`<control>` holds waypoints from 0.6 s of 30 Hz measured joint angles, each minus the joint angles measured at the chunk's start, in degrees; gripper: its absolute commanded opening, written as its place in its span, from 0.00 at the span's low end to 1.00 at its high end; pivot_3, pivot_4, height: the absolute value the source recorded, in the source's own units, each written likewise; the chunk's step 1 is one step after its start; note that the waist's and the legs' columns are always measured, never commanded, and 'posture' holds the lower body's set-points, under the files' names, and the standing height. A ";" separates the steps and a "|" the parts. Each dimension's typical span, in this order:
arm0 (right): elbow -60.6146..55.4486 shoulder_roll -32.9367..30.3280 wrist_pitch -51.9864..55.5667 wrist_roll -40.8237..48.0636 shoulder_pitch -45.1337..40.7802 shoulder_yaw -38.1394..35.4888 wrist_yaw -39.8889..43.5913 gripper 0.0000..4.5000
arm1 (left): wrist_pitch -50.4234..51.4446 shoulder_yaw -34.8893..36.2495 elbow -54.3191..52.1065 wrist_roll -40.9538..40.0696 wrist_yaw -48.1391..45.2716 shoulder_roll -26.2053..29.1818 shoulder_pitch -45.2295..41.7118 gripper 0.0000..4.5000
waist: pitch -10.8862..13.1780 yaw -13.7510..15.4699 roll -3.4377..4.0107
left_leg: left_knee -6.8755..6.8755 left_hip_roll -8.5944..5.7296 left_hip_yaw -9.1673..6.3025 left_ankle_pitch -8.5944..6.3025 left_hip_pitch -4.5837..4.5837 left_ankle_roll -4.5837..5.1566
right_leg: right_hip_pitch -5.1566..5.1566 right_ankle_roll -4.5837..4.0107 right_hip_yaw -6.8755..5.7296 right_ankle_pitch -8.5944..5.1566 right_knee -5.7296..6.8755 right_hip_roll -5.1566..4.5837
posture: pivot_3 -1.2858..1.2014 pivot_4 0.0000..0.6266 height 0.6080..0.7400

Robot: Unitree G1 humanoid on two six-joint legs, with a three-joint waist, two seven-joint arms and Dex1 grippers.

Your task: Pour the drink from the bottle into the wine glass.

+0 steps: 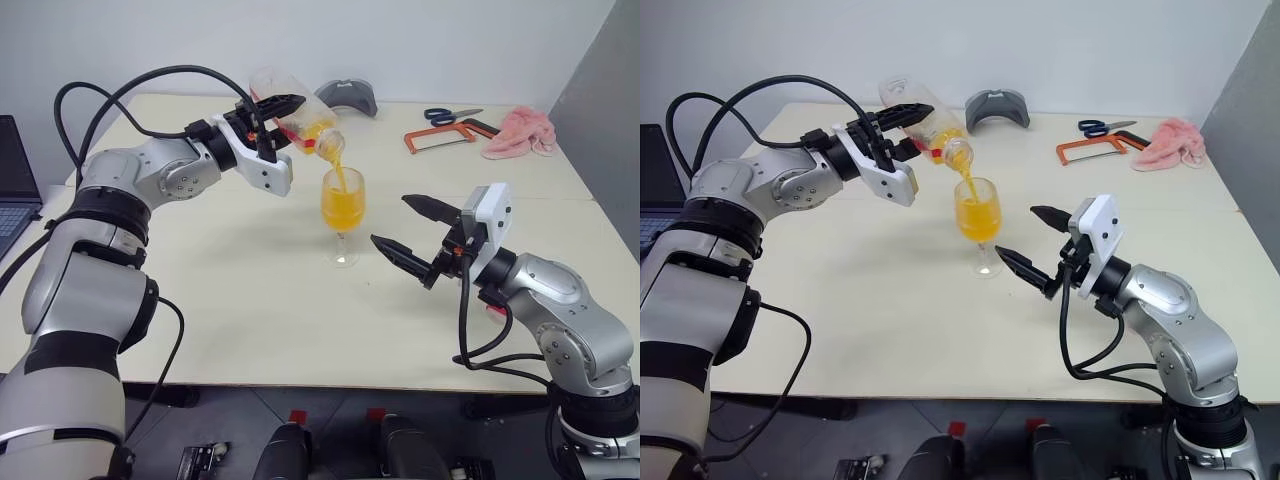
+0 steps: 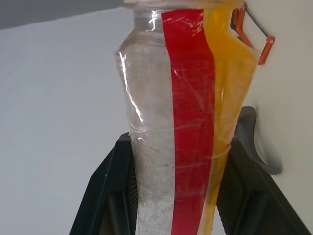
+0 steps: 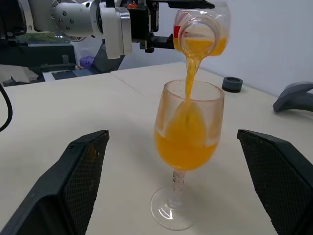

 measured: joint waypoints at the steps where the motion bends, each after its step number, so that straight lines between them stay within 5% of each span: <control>1: 0.00 -0.01 0.00 0.00 0.02 0.00 0.00 1.00 | 0.05 -0.03 0.01 0.01 0.16 0.00 0.00 0.37 | 0.00 0.00 0.00 | 0.00 0.00 0.00 0.00 0.00 0.00 | 0.00 0.00 0.00 0.00 0.00 0.00 | 0.52 0.24 1.00; 18: -0.05 -0.32 0.07 -0.03 0.85 0.00 0.01 1.00 | 0.13 0.23 2.27 -3.66 -1.72 -1.65 -0.30 0.37 | 0.00 0.04 0.00 | 0.02 -0.01 0.00 0.00 -0.01 -0.01 | 0.00 0.00 0.00 0.00 0.00 -0.01 | 0.52 0.24 1.00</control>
